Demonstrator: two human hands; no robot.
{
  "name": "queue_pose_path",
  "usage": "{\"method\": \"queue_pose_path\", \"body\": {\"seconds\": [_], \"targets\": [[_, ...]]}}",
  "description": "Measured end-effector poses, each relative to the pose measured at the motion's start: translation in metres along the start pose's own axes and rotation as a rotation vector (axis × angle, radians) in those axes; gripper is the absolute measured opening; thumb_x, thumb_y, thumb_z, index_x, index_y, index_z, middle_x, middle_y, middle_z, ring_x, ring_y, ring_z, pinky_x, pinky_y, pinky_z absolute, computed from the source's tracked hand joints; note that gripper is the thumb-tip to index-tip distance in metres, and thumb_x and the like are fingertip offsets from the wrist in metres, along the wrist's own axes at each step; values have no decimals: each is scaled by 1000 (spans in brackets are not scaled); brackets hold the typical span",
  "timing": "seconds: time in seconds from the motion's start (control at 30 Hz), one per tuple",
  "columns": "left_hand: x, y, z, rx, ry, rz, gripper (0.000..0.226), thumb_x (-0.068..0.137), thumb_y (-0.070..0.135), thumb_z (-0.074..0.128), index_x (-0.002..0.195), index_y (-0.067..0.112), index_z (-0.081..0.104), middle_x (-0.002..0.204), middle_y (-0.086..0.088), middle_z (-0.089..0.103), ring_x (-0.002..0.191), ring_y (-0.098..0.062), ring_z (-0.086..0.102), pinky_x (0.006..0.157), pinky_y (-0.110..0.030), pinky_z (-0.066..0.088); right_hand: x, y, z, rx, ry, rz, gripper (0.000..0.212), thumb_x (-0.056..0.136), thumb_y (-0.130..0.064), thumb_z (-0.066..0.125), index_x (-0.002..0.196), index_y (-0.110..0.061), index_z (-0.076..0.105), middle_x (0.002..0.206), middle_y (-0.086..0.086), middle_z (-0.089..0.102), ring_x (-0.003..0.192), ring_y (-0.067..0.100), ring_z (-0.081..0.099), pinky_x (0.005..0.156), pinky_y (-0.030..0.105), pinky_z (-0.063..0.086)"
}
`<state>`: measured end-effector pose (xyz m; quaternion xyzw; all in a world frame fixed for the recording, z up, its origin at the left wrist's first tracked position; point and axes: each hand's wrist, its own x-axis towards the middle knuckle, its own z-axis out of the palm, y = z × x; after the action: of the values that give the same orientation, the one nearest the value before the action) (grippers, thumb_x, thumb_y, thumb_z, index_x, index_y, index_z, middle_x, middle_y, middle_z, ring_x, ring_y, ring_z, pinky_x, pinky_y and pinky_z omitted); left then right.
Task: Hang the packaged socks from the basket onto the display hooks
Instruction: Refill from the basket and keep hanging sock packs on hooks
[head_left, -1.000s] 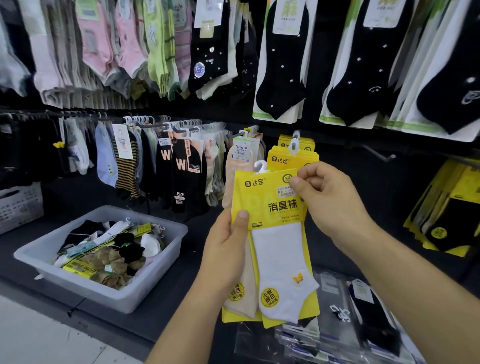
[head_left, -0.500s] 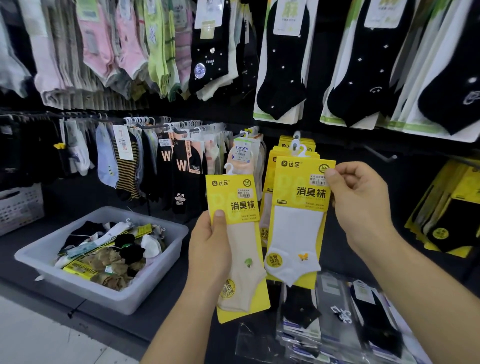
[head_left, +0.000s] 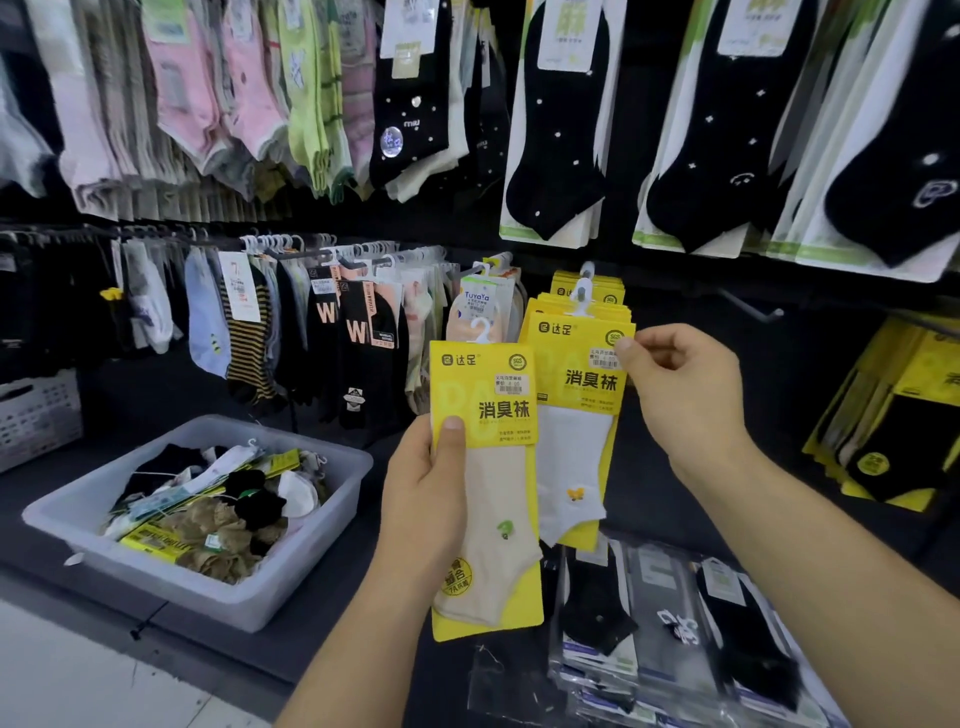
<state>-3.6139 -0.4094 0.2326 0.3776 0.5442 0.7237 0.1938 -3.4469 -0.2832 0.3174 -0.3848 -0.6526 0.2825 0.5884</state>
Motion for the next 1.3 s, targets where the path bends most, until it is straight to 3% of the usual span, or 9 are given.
{"method": "queue_pose_path", "body": {"seconds": [0.2,0.33,0.57,0.73,0.9,1.0,1.1,1.2,1.3], "targets": [[-6,7,17,-22,-159,41,17,99,47,54,97,52,70,107,13,79,100,-7,76,83,-34,57,-10,-10,-7,-29,-11,-83,10,92,-30,70,83,-29,67,76,-10,67,67,-6,58,58,10,45],[-10,12,27,-65,-249,8,20,98,41,58,110,34,73,112,-2,80,107,-25,77,95,-54,60,-15,-28,-6,-70,-225,-181,11,93,-29,68,83,-29,72,80,-19,69,73,-3,61,62,10,46],[0,20,42,35,-207,9,12,109,28,58,107,23,68,103,-9,79,100,-30,75,90,-52,59,10,-44,-1,-186,-234,-114,24,95,-27,66,73,-35,69,76,-16,66,73,0,60,63,18,40],[20,18,55,97,-151,61,6,107,33,59,104,34,64,85,-8,70,75,-14,65,70,-32,51,25,-52,8,-195,-73,-142,18,91,-29,70,74,-26,76,70,-16,69,74,6,64,76,34,53],[32,10,57,109,-132,40,5,108,33,58,105,34,62,85,4,71,77,-2,67,65,-19,49,30,-52,19,-207,-89,-163,17,94,-29,65,83,-26,78,74,-16,68,71,5,64,73,32,52],[32,9,56,166,-125,40,8,108,33,57,101,33,62,81,-2,67,73,-7,62,64,-24,48,27,-45,21,-335,-111,-239,20,98,-27,57,99,-25,77,97,-10,68,102,16,59,94,41,47],[34,11,51,469,-113,99,21,106,40,54,87,31,56,71,8,60,65,-5,58,55,-27,37,19,-32,17,-417,-77,-316,28,94,-29,59,119,-29,71,113,-7,54,117,21,42,103,32,33],[43,14,49,692,-73,135,26,100,52,56,104,27,58,104,2,67,101,-20,62,79,-36,50,6,-12,10,-416,-33,-289,65,86,-39,69,146,-31,45,137,-5,45,132,19,33,107,33,23],[56,17,52,500,-110,73,71,90,69,55,141,20,50,135,3,59,129,-12,54,107,-39,49,-8,11,11,-282,-111,-136,96,86,-46,72,159,-25,14,159,-4,32,147,15,24,118,39,21]]}}
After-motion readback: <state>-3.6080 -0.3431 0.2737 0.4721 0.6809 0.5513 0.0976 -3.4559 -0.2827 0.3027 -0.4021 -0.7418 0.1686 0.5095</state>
